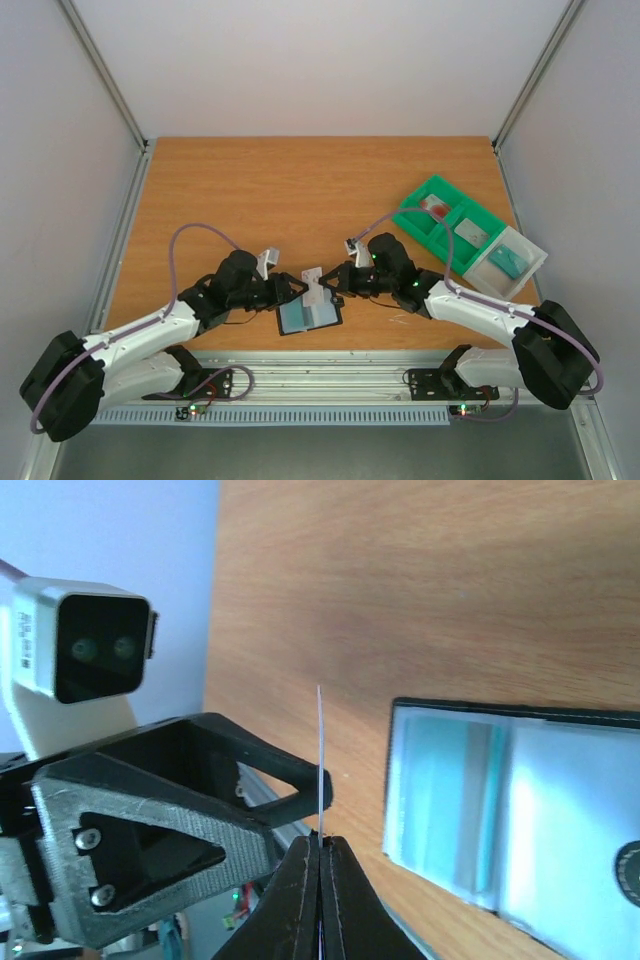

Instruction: Take the credit cards out of the card holder

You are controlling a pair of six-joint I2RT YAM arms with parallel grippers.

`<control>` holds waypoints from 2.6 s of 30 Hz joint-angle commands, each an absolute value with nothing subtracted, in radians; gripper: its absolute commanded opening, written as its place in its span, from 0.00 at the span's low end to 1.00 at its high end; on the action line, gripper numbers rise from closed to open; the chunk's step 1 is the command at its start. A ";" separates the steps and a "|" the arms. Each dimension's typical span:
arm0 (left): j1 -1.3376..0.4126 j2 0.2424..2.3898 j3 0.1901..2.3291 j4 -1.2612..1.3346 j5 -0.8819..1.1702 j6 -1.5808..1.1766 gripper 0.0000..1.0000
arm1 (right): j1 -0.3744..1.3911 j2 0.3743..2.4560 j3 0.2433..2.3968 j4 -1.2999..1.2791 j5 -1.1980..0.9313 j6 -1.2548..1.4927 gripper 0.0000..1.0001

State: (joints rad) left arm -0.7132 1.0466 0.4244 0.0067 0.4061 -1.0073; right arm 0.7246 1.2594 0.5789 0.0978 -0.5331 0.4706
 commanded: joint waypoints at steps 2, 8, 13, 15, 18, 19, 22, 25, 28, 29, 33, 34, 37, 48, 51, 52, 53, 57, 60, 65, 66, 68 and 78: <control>-0.716 0.984 0.383 0.139 0.436 -1.070 0.42 | 0.722 1.191 0.557 0.179 -0.563 0.546 0.01; -0.716 0.968 0.354 0.250 0.479 -1.107 0.13 | 0.723 1.182 0.545 0.215 -0.579 0.547 0.01; -0.716 0.978 0.325 0.342 0.496 -1.138 0.00 | 0.722 1.179 0.537 0.231 -0.604 0.551 0.01; -0.716 0.986 0.317 0.368 0.510 -1.142 0.00 | 0.722 1.172 0.539 0.210 -0.606 0.538 0.04; -0.716 0.986 0.303 0.409 0.536 -1.147 0.00 | 0.722 1.153 0.553 0.144 -0.603 0.501 0.10; -0.716 0.982 0.302 0.412 0.543 -1.145 0.00 | 0.722 1.144 0.562 0.116 -0.601 0.482 0.11; -0.716 0.960 0.306 0.404 0.568 -1.117 0.00 | 0.721 1.118 0.603 0.019 -0.601 0.411 0.19; -0.716 0.936 0.333 0.317 0.591 -1.072 0.00 | 0.713 1.103 0.691 -0.165 -0.591 0.284 0.29; -0.717 0.919 0.382 0.160 0.611 -0.978 0.00 | 0.708 1.079 0.787 -0.379 -0.542 0.147 0.32; -0.716 0.912 0.391 0.131 0.621 -0.950 0.00 | 0.707 1.071 0.815 -0.434 -0.539 0.104 0.33; -0.721 0.888 0.419 0.060 0.677 -0.886 0.00 | 0.704 1.073 0.940 -0.647 -0.554 -0.068 0.37; -0.724 0.887 0.425 0.042 0.695 -0.866 0.00 | 0.704 1.080 0.966 -0.690 -0.558 -0.101 0.39; -0.739 0.888 0.444 0.006 0.764 -0.833 0.00 | 0.700 1.098 1.019 -0.767 -0.581 -0.162 0.40; -0.795 0.888 0.486 -0.038 0.893 -0.766 0.01 | 0.693 1.231 1.143 -0.893 -0.865 -0.293 0.39; -0.796 0.883 0.486 -0.045 0.903 -0.752 0.00 | 0.693 1.248 1.127 -0.871 -0.919 -0.281 0.37; -0.796 0.881 0.484 -0.043 0.906 -0.752 0.01 | 0.693 1.252 1.120 -0.871 -0.925 -0.282 0.37; -0.795 0.881 0.483 -0.039 0.906 -0.752 0.01 | 0.693 1.257 1.114 -0.875 -0.924 -0.283 0.37; -0.795 0.876 0.483 -0.036 0.900 -0.745 0.00 | 0.693 1.266 1.081 -0.865 -0.906 -0.269 0.36; -0.795 0.862 0.483 -0.037 0.887 -0.728 0.01 | 0.694 1.272 1.055 -0.862 -0.858 -0.263 0.40; -0.795 0.842 0.483 -0.048 0.885 -0.723 0.00 | 0.693 1.265 1.027 -0.848 -0.832 -0.253 0.42; -0.795 0.839 0.482 -0.050 0.884 -0.723 0.00 | 0.693 1.265 1.024 -0.850 -0.836 -0.254 0.41; -0.795 0.831 0.483 -0.057 0.881 -0.720 0.00 | 0.693 1.264 1.020 -0.849 -0.853 -0.256 0.38; -0.796 0.806 0.487 -0.073 0.835 -0.719 0.01 | 0.693 1.226 0.993 -0.791 -0.988 -0.236 0.01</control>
State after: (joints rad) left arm -0.7925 0.8257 0.4591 -0.1028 0.8558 -0.7410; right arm 0.6945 1.2552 1.0080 -0.8318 -0.9165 -0.2474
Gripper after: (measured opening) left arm 0.008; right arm 0.030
